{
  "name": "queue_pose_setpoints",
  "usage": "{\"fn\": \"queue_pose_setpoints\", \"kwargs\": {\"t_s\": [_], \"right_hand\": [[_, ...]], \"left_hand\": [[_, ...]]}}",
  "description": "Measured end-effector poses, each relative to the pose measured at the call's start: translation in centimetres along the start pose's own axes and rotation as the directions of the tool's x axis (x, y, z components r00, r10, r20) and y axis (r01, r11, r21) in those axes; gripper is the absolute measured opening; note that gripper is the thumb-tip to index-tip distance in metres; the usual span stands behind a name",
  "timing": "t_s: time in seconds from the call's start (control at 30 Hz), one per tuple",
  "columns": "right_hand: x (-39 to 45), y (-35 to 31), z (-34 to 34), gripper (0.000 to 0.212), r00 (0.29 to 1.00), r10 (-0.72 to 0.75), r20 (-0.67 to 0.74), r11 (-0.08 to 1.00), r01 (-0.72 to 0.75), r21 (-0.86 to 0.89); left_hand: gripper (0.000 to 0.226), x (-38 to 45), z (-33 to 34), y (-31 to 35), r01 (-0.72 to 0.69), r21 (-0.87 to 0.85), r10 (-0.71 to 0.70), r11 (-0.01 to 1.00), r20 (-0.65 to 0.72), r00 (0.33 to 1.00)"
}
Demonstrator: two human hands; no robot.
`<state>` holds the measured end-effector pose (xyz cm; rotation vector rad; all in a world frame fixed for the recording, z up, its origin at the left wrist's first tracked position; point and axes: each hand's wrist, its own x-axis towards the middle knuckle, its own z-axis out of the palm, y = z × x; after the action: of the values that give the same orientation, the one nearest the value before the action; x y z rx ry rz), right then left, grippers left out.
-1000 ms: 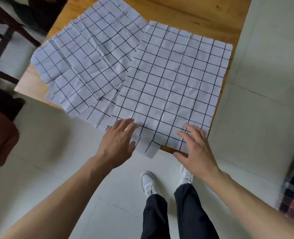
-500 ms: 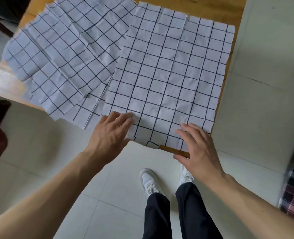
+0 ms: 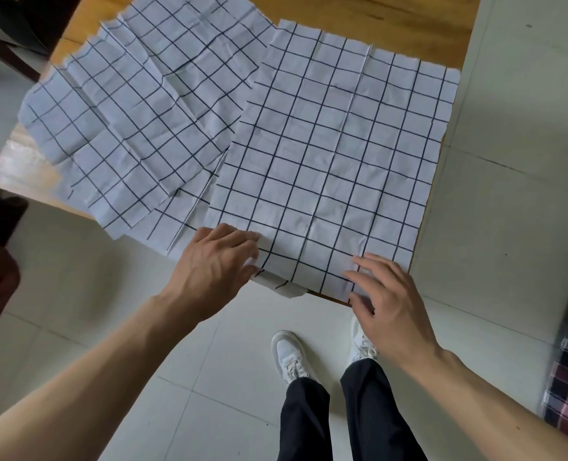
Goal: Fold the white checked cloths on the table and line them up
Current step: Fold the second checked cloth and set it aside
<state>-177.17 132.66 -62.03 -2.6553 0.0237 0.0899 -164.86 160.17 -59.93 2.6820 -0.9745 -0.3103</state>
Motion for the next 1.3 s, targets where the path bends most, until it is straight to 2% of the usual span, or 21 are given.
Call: {"fn": "queue_pose_setpoints", "kwargs": {"t_s": [0.1, 0.3, 0.73, 0.93, 1.07, 1.13, 1.3], "right_hand": [[0.1, -0.1, 0.0, 0.037, 1.0, 0.001, 0.006, 1.0, -0.001, 0.003], [-0.2, -0.6, 0.1, 0.065, 0.996, 0.033, 0.088, 0.999, -0.029, -0.044], [-0.8, 0.5, 0.7, 0.043, 0.998, -0.049, -0.045, 0.998, 0.047, -0.045], [-1.1, 0.0, 0.2, 0.057, 1.0, -0.022, -0.002, 0.999, 0.022, -0.043], [-0.9, -0.8, -0.4, 0.043, 0.991, -0.04, -0.125, 0.999, 0.036, -0.033], [-0.8, -1.0, -1.3, 0.028, 0.982, -0.043, -0.186, 0.999, 0.037, -0.037], [-0.6, -1.4, -4.9, 0.012, 0.972, -0.045, -0.233, 0.999, 0.041, -0.021]], "left_hand": [[0.01, 0.0, -0.2, 0.4, 0.03, -0.051, -0.031, 0.998, -0.027, 0.999], [0.011, -0.2, -0.3, 1.1, 0.104, -0.111, -0.111, 0.988, -0.054, 0.992], [0.012, -0.8, 0.7, 2.1, 0.079, -0.084, -0.086, 0.993, -0.086, 0.993], [0.009, -0.9, 0.0, 2.5, 0.072, -0.106, -0.085, 0.992, -0.124, 0.989], [0.006, -1.1, -1.5, 3.2, 0.067, -0.114, -0.087, 0.991, -0.176, 0.981], [0.006, -1.1, -2.5, 3.5, 0.052, -0.11, -0.072, 0.993, -0.193, 0.979], [0.009, -1.3, -5.4, 4.3, -0.035, -0.109, 0.012, 0.993, -0.206, 0.978]]}}
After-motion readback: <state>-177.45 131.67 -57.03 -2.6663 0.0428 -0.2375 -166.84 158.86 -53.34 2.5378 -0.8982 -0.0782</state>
